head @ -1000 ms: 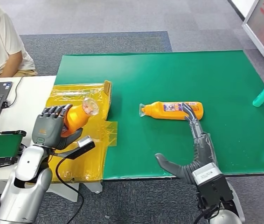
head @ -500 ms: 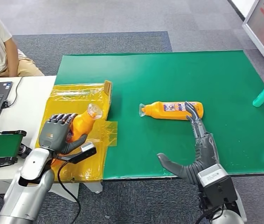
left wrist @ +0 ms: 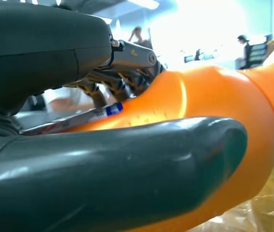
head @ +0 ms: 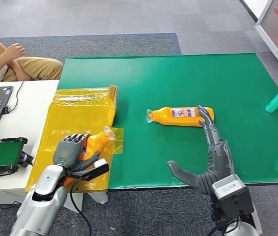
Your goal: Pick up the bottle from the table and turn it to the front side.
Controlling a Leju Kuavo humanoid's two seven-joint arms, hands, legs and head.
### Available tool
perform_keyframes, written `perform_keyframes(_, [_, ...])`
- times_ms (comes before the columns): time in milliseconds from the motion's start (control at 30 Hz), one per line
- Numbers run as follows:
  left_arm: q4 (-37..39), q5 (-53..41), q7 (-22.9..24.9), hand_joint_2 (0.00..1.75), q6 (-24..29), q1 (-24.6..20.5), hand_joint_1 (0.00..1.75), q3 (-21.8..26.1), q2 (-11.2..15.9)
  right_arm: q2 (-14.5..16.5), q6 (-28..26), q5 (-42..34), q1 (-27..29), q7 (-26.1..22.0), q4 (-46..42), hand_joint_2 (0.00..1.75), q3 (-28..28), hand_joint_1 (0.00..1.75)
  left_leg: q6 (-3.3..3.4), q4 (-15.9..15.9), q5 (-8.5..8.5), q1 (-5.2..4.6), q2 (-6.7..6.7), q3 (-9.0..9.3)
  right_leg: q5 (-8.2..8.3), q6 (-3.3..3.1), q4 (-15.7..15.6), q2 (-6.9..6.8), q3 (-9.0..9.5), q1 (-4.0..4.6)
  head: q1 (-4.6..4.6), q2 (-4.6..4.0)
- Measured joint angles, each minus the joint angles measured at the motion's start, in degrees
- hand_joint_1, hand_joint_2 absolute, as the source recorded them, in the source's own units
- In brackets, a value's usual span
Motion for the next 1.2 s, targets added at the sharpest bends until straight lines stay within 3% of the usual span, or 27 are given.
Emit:
perform_keyframes(300, [1.2, 0.7, 0.2, 0.00, -0.2, 0.4, 0.00, 3.4, -1.8, 0.0, -0.1, 0.3, 0.1, 0.1, -0.9, 1.75, -0.4, 0.00, 0.01, 0.0, 0.01, 0.00, 0.00, -0.01, 0.01, 0.01, 0.0, 0.00, 0.02, 0.00, 0.01, 0.00])
perform_keyframes(533, [1.2, 0.0, -0.1, 0.00, -0.7, 0.6, 0.00, 4.1, -1.8, 0.0, 0.0, 0.1, 0.1, 0.1, -1.0, 1.75, -0.8, 0.00, 0.00, 0.0, 0.00, 0.00, 0.00, -0.01, 0.00, 0.00, 0.0, 0.00, 0.01, 0.00, -0.01, 0.00])
perform_keyframes(667, [1.7, -1.7, -2.7, 0.00, 0.3, 0.5, 0.00, 3.7, -0.9, 0.0, 0.1, -1.1, 0.0, -0.7, -1.0, 1.75, -0.8, 0.00, 0.00, 0.0, 0.00, 0.00, 0.00, -0.01, 0.00, 0.00, 0.0, 0.00, 0.01, 0.00, 0.01, 0.00])
perform_keyframes(867, [3.2, -1.8, -3.8, 0.00, 4.2, 0.3, 0.00, -0.6, 2.8, -0.1, 0.0, -2.6, -0.4, -1.8, -0.8, 1.75, -0.8, 0.00, 0.00, 0.0, 0.01, 0.00, 0.00, 0.00, 0.00, 0.00, 0.0, 0.00, 0.01, 0.00, 0.01, 0.00])
perform_keyframes(1200, [3.7, -1.8, 6.0, 0.00, 2.6, -2.7, 0.00, -18.7, 14.6, -0.4, 0.4, -4.8, -1.9, -2.7, 0.7, 1.75, -0.7, 0.00, -0.01, 0.0, 0.03, 0.01, 0.00, 0.01, 0.00, 0.00, 0.0, 0.00, 0.03, 0.01, 0.00, 0.00])
